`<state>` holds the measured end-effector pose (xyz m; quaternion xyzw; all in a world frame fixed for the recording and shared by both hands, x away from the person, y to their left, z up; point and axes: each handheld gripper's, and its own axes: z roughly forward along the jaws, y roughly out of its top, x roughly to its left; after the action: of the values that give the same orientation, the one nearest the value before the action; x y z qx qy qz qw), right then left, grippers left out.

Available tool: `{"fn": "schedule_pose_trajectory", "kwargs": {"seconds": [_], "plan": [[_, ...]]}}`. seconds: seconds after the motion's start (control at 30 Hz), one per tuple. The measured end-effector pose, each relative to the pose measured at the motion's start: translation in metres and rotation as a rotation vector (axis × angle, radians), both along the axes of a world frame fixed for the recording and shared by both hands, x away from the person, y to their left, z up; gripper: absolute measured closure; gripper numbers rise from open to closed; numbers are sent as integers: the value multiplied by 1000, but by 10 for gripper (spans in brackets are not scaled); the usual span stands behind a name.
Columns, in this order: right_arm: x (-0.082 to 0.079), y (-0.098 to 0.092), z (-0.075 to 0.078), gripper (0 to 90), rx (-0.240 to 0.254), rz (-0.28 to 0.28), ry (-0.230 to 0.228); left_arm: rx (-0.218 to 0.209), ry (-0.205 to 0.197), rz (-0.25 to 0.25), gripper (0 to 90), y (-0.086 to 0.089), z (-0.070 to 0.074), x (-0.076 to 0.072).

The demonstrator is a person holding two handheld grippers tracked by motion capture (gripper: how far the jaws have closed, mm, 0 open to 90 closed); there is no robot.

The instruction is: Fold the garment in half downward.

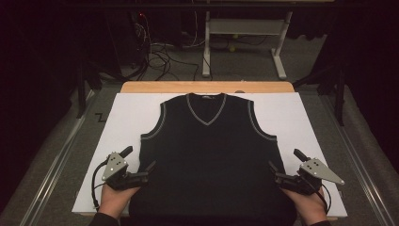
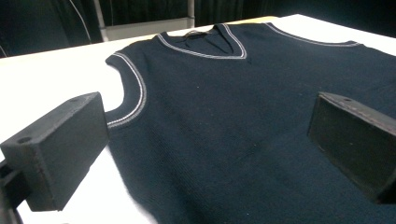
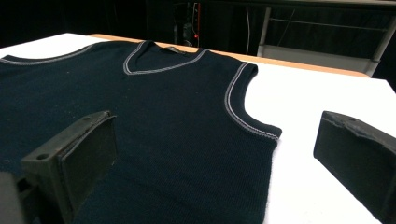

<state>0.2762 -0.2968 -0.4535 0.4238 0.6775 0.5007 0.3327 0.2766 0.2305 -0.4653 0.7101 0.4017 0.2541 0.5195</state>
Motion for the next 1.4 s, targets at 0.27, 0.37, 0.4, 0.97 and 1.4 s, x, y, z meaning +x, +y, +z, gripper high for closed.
{"fn": "schedule_pose_trajectory", "kwargs": {"seconds": [0.27,0.37,0.4,0.97,1.4], "plan": [[-1,2,0,0,-9,-3,-6,-11,1,-5,0,1,0,-1],[-1,2,1,0,-13,-7,-8,-26,29,-15,0,2,0,0],[-1,2,1,0,-12,-10,-14,-24,35,-13,0,2,0,1],[3,7,4,1,-19,-14,0,-25,88,27,0,11,1,6],[33,21,10,1,-47,-29,38,-3,146,11,0,2,3,19]]}}
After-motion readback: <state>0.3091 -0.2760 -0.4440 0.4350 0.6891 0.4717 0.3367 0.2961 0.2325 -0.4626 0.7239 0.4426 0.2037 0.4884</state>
